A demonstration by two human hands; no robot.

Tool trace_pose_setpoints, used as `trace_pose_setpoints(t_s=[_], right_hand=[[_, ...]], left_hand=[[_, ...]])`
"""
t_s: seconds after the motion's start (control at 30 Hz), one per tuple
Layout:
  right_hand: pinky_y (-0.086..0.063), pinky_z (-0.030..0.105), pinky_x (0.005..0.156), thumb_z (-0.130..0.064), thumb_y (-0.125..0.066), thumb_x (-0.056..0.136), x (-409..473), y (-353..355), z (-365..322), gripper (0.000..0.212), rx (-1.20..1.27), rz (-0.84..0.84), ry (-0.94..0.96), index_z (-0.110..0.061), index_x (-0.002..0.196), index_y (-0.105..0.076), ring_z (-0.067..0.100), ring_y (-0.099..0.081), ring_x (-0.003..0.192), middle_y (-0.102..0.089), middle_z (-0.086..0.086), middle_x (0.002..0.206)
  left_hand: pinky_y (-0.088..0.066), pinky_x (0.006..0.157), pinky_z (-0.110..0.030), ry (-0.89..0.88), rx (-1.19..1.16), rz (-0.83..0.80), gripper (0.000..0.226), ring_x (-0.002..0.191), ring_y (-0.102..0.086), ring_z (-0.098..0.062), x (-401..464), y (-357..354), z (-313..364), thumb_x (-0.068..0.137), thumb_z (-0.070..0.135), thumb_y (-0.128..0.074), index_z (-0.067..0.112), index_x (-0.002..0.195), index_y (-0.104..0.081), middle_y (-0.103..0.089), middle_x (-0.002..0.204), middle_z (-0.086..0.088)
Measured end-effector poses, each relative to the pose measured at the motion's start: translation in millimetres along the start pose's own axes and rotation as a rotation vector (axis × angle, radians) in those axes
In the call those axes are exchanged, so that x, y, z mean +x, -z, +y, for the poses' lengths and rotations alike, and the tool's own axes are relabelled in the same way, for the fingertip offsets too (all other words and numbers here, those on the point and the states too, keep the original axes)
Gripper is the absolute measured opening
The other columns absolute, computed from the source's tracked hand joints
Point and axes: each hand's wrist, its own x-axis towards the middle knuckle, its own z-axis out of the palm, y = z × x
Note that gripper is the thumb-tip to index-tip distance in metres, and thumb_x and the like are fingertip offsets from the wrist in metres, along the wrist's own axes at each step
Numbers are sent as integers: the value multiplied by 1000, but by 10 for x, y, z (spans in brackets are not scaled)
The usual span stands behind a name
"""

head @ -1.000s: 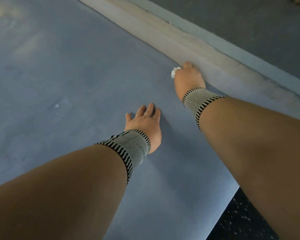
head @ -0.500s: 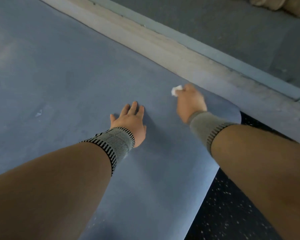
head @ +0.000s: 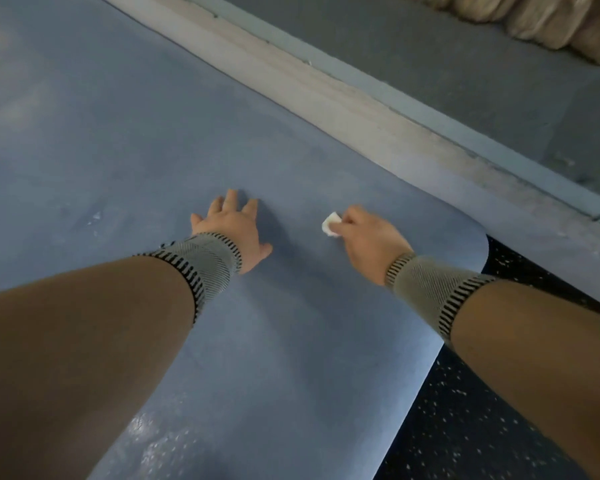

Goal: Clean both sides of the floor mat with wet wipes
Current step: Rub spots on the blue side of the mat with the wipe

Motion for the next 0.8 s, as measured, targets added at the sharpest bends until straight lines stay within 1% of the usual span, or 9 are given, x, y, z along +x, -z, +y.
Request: trace_pose_setpoints(t_s=[0.13,0.3,0.43,0.5,0.57,0.6,0.67,0.73,0.8], right_hand=[[-43,31,87,-5,-44,93,462,242,267,42,-190,160,-418,-14,134,-49,28,-52,108,-47,13,127],[-40,31,73,-15,-49,91,501,-64,-97,8,-35,92,-90,-19,94,-55,28,-52,90,-55,8,99],[-39,33,77,-9,-47,88,802,57,46,30,-47,248,-374,-8,115,-60,37,-53,103,-53,21,117],[-46,32,85,-10,-52,87,801,6,-159,24,90,122,-249,-16,107,-64,30,-57,101,-60,9,113],[-45,27,71,-18,-56,87,819,-97,-279,9,78,79,-78,-22,79,-56,15,-58,81,-61,-10,89],[-41,22,63,-20,-56,88,877,-101,-296,18,30,85,-57,-22,72,-50,11,-55,74,-60,-11,84],[-36,17,66,-14,-51,92,1024,57,-257,14,26,84,-195,-25,85,-56,15,-58,86,-62,0,100],[-35,24,75,-10,-45,94,1237,170,-166,24,-72,145,-316,-9,113,-59,28,-54,103,-57,14,115],[-35,31,75,-10,-45,91,1345,162,-281,29,-138,157,-276,-3,115,-58,35,-53,104,-52,22,119]], left_hand=[[-21,114,-58,-4,65,-59,98,148,-11,-25,46,20,-115,83,67,-54,23,155,-4,-2,161,-2],[-24,113,-56,-12,58,-53,99,146,-16,-24,78,-8,-126,82,69,-55,23,154,-6,-7,159,-1],[-21,115,-56,-20,33,-50,100,147,-14,-24,80,-5,-134,81,68,-56,23,155,-6,-4,161,-1],[-19,116,-56,-26,23,-45,100,148,-11,-24,84,-12,-147,81,69,-55,24,155,-5,-2,161,0],[-15,117,-55,-28,13,-47,100,149,-7,-23,69,-19,-167,81,70,-54,25,155,-3,2,162,0],[-14,117,-55,-28,5,-49,100,149,-5,-22,57,-28,-176,81,70,-54,26,155,-3,4,162,0],[-13,117,-55,-30,-7,-46,100,149,-3,-22,45,-38,-175,82,70,-54,27,155,-2,5,163,0],[-13,116,-55,-30,-7,-45,100,149,-3,-22,53,-29,-174,82,70,-54,27,155,-1,6,163,0],[-13,116,-56,-24,-1,-61,100,149,-3,-23,66,-15,-175,83,70,-53,27,155,0,7,163,0]])
